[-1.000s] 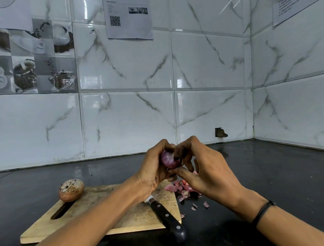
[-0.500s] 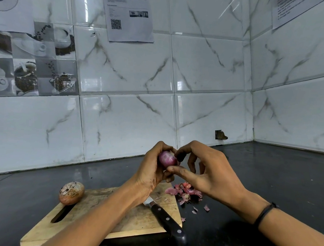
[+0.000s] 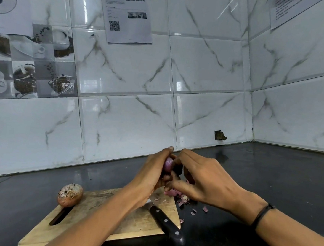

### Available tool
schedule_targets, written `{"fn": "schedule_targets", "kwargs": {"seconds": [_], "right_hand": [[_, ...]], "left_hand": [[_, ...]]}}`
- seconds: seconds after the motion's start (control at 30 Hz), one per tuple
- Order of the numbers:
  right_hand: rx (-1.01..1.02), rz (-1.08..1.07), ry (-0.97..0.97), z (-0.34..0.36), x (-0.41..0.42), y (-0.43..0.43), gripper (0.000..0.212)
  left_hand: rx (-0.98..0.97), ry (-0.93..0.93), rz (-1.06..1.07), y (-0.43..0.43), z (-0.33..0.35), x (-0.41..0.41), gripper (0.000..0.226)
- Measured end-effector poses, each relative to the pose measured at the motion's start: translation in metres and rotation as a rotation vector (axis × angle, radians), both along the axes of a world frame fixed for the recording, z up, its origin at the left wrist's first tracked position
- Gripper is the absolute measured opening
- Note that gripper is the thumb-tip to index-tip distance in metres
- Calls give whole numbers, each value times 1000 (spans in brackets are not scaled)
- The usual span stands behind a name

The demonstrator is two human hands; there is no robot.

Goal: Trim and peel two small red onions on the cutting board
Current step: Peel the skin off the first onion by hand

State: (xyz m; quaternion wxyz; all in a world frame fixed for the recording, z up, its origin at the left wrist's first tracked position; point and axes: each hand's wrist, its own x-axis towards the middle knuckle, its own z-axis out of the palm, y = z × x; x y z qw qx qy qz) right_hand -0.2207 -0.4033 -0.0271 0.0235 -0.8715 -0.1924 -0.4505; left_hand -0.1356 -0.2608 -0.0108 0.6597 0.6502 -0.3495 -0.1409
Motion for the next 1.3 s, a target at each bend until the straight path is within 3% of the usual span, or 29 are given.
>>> {"fn": "schedule_targets", "kwargs": {"seconds": [0.33,0.43,0.7,1.03,1.3], "right_hand": [[59,-9,-16,2,-5,-5,31],[86,51,5,3,-6,-2,40],[114,40,16,-1,0,-2,49],[62,19,21,-3,2,4,32],[219,53,30,-1,0,-3,47]], "left_hand": [[23,30,-6,4,1,1,62],[52,-5,25,4,2,-2,71],[229,-227,231,-6,0,-7,66],[254,-272,292,-5,1,-7,67],[321,-283,339,-5,1,-6,63]]}}
